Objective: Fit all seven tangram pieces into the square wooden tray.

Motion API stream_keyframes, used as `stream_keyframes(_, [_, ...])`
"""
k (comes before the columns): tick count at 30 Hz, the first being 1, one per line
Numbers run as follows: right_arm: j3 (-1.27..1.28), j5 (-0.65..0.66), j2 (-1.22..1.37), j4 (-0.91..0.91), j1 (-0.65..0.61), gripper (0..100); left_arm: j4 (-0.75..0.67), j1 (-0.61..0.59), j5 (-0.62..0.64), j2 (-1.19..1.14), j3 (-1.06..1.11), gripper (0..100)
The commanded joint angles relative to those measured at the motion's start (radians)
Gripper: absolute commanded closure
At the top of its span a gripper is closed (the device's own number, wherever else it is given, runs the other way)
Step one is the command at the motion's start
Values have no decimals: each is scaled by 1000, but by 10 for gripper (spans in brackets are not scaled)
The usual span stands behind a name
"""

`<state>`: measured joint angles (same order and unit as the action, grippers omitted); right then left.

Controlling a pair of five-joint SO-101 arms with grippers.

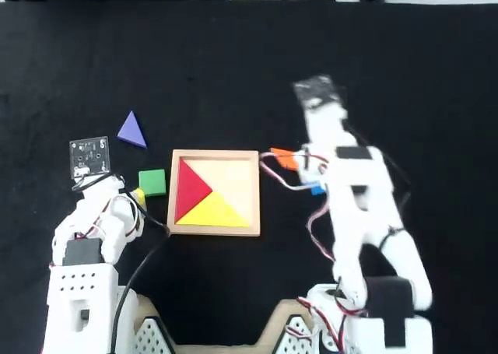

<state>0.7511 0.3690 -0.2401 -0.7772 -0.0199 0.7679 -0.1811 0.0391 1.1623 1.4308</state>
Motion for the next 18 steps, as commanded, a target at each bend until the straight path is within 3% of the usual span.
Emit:
stream_keyframes(1, [-214,98,76,-123,-118,790,-40,-33,46,12,-2,836])
stream_keyframes(5, [-292,106,188,-124,-127,790,-100,-39,48,-71,-15,836])
stream_keyframes(13, [-329,110,300,-132,-130,791,-118,-70,52,-462,-194,836])
stream_keyframes(18, [-329,235,300,-224,-157,799,-110,-71,51,-529,-236,836])
